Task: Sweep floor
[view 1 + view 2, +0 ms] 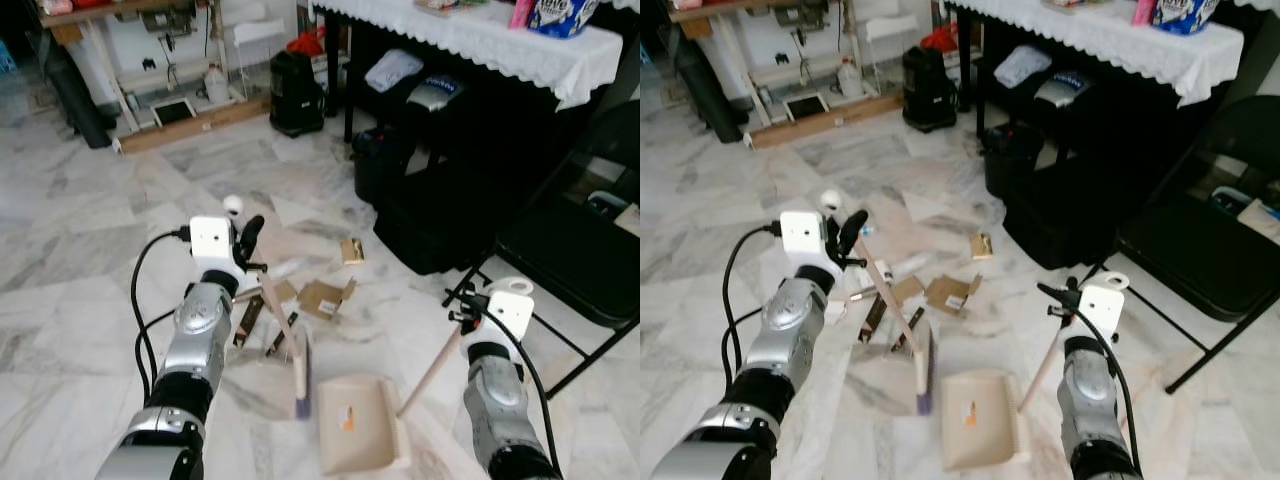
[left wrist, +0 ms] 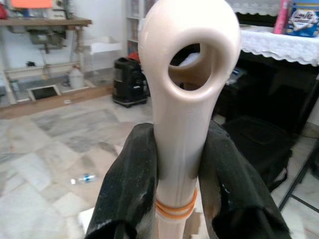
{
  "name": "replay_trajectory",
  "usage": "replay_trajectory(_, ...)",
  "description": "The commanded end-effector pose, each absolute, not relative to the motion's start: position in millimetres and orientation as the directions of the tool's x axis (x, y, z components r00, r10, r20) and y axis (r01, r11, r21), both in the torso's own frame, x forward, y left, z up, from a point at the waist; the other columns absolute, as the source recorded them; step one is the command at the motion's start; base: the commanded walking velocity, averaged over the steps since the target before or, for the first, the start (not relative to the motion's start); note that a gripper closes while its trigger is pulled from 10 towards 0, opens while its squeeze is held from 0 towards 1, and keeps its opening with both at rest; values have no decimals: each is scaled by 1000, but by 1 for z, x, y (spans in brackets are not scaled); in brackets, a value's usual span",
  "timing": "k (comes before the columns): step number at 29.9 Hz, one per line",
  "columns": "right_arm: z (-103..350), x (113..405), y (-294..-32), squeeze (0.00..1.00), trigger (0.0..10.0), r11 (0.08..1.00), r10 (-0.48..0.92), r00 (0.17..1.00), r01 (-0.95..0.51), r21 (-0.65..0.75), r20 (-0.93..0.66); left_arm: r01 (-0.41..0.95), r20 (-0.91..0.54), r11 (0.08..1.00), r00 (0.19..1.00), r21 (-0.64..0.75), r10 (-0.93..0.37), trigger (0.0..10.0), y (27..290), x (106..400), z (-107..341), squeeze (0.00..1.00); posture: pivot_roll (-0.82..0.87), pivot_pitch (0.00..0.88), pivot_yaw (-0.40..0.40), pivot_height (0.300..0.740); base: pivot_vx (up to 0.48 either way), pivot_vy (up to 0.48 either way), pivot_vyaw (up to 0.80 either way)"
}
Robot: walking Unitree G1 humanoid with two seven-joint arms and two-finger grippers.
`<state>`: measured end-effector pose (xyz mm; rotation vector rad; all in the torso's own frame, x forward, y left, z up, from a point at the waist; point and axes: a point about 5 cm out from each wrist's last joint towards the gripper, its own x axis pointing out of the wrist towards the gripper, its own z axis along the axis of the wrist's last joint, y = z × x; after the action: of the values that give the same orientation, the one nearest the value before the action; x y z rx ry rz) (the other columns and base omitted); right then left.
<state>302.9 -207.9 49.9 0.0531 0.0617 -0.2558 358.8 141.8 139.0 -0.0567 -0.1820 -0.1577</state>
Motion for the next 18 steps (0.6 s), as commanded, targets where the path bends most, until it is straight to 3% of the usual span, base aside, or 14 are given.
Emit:
replay_trajectory(1,59,307,-204,0,10000,969,-241,970,242,53,-23,139,221,990,967,-27,-129,10000,148,361,149,0,-136,0,61,740,0,0,0)
replay_trajectory(6,60,308,-202,0,10000,977,-211,977,212,22,-14,126,225,992,967,-22,-118,10000,150,361,149,0,-137,0,61,740,259,0,0)
replay_trajectory(11,60,308,-200,0,10000,978,-207,978,208,31,-12,123,223,992,968,-19,-116,10000,151,361,149,0,-137,0,61,740,376,0,688)
replay_trajectory(18,59,307,-201,0,10000,978,-206,978,207,35,-12,124,221,992,968,-15,-117,10000,151,360,148,0,-138,0,60,740,398,0,0)
